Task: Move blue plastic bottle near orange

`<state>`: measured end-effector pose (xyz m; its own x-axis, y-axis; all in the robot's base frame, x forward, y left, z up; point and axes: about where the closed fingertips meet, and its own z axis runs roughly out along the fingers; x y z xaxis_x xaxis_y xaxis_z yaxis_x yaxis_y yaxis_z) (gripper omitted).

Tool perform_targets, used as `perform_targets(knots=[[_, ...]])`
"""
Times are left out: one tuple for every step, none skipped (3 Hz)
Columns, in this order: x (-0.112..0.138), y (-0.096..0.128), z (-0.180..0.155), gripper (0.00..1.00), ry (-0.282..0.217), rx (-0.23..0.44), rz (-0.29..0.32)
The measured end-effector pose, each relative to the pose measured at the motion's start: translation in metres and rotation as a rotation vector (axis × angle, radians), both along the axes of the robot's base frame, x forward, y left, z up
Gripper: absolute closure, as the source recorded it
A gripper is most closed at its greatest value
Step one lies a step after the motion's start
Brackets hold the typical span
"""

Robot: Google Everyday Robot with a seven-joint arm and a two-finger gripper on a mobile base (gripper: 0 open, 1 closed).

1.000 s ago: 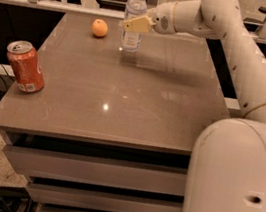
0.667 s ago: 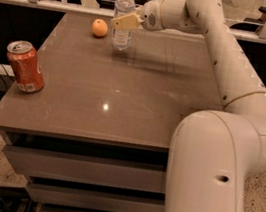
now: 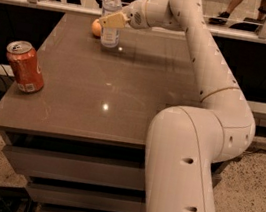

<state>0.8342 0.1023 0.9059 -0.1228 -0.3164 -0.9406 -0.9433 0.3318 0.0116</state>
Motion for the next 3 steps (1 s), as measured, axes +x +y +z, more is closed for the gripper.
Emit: perform_targets(knots=[[0.01, 0.0, -0.003, 1.0, -0.004, 0.002, -0.008], [0.016, -0.009, -0.006, 1.0, -0.009, -0.005, -0.02], [0.019, -0.016, -0.009, 1.0, -0.007, -0.01, -0.025]])
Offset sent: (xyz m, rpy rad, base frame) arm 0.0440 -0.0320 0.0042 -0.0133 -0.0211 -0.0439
